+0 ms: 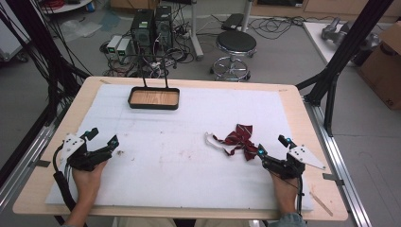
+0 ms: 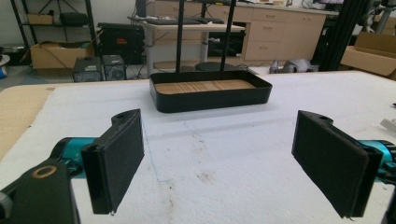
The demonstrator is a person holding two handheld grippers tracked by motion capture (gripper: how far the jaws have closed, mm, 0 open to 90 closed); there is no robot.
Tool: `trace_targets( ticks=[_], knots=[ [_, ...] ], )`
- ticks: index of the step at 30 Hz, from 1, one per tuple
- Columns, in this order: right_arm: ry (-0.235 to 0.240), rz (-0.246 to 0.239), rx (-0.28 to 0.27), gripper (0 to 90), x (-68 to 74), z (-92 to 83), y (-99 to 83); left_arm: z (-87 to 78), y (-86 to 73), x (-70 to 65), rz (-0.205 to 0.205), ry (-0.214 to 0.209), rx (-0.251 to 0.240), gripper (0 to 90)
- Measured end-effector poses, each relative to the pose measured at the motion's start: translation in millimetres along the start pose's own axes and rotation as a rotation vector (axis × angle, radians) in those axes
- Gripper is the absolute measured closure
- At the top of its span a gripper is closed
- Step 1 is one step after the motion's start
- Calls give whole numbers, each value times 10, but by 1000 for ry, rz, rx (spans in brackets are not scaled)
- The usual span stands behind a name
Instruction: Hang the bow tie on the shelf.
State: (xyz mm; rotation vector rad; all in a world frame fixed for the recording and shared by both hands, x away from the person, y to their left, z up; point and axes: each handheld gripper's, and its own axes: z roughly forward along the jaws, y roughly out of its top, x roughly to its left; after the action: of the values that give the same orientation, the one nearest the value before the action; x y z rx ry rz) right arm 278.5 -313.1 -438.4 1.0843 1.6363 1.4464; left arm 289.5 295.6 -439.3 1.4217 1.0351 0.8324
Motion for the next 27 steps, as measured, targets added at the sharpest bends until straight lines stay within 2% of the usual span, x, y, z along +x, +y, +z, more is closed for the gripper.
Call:
trace_targets(
  ticks=[7, 20, 27],
  knots=[
    [5, 21, 7, 120, -6, -2, -2, -1, -1, -6, 8, 8, -7, 174],
    [-6, 7, 10, 120, -10, 9, -7, 3, -8, -8, 12, 6, -2, 173],
    [-21, 22, 27, 119, -31, 16, -16, 12, -12, -11, 16, 10, 8, 173]
  ],
)
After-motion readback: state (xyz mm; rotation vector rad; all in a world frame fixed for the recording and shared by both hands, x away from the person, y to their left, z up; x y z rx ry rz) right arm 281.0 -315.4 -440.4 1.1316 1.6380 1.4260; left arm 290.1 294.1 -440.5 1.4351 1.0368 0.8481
